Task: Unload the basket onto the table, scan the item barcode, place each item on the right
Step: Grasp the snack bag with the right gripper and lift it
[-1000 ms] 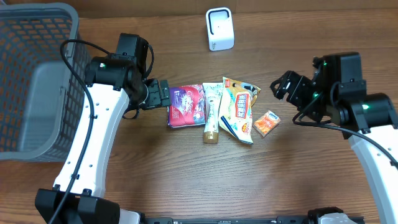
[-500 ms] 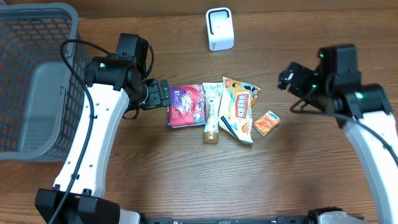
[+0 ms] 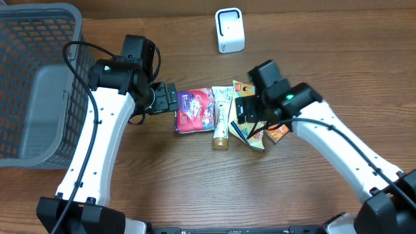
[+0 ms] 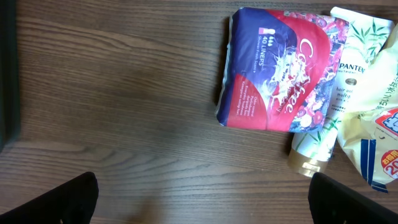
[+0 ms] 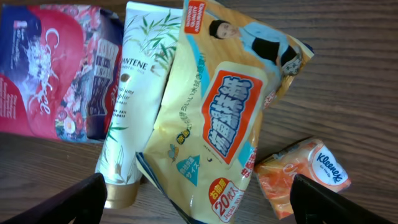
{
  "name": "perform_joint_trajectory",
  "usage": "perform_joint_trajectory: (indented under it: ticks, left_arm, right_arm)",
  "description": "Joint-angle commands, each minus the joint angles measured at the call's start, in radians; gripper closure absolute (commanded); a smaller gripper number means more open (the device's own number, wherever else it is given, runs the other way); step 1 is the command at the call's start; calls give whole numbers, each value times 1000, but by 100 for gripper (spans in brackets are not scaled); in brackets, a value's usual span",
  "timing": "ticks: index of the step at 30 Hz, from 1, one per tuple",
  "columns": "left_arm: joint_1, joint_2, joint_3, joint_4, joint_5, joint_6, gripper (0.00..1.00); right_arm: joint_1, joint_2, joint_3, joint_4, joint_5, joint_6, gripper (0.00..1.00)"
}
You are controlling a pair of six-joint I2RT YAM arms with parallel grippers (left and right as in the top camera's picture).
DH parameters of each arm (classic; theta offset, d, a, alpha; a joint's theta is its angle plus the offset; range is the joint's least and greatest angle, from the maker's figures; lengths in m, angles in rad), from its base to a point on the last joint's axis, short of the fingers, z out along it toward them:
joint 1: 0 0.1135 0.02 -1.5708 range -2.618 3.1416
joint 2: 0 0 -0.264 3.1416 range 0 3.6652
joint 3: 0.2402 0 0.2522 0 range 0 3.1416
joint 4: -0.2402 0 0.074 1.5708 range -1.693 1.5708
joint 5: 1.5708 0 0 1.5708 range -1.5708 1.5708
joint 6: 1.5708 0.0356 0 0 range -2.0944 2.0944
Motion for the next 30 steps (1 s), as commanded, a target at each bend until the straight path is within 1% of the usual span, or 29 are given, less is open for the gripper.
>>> perform_joint_trajectory:
  ticks: [1,4,8,13,21,25,30]
  left_arm:
    - [-4,0,7,1,-10,-10,0]
    - [-4,0,7,1,-10,-10,0]
    - [-4,0,7,1,-10,-10,0]
    - [-4,0,7,1,-10,-10,0]
    - [-4,0,7,1,-10,-10,0]
    - [-4,0,7,1,-10,-10,0]
    - [-4,0,7,1,-10,-10,0]
  right_arm:
    - [100,29,23,1,134,-18,4]
    - [162,44,23,1,152,-71,4]
    - [213,100,23,-15,227,-73,4]
    - [217,175,23,-65,242,-72,5]
    - [217,190,14,-53,232,-100,9]
    - [217,192,-58,27,209,-119,10]
    - [217,194,-90,110,216,-119,10]
